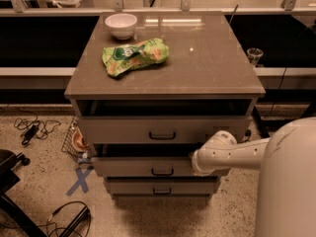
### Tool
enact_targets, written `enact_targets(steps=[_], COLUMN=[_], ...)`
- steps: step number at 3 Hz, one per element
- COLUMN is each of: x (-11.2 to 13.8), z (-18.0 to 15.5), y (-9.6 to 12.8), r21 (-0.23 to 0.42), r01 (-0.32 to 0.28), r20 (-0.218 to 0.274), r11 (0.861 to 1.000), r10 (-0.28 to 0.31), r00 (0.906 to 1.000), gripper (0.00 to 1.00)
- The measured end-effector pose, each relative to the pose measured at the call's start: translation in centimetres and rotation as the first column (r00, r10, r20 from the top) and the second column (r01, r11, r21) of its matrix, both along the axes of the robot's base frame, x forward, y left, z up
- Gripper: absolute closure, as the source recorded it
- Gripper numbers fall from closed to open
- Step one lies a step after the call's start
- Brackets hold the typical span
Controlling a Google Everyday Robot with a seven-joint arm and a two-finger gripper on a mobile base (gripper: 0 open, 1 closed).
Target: Open middle drawer
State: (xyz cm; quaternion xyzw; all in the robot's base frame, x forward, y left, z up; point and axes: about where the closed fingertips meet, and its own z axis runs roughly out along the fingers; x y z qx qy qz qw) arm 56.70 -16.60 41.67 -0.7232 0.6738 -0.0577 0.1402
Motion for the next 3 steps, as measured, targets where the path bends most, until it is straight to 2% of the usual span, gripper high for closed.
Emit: enact_targets(steps=[1,2,3], x=[0.0,-0.01,-0.01], z=[0.31,0.78,0.78], y=[0.0,0.0,0.0], r21=[0.0,0.0,0.0], r01=[0.0,0.0,0.0], r20=[0.0,0.0,0.0], r11=[1.0,1.0,1.0], r10=[0.0,0.0,0.0], r00=[1.0,1.0,1.0], gripper=[0.93,1.0,1.0])
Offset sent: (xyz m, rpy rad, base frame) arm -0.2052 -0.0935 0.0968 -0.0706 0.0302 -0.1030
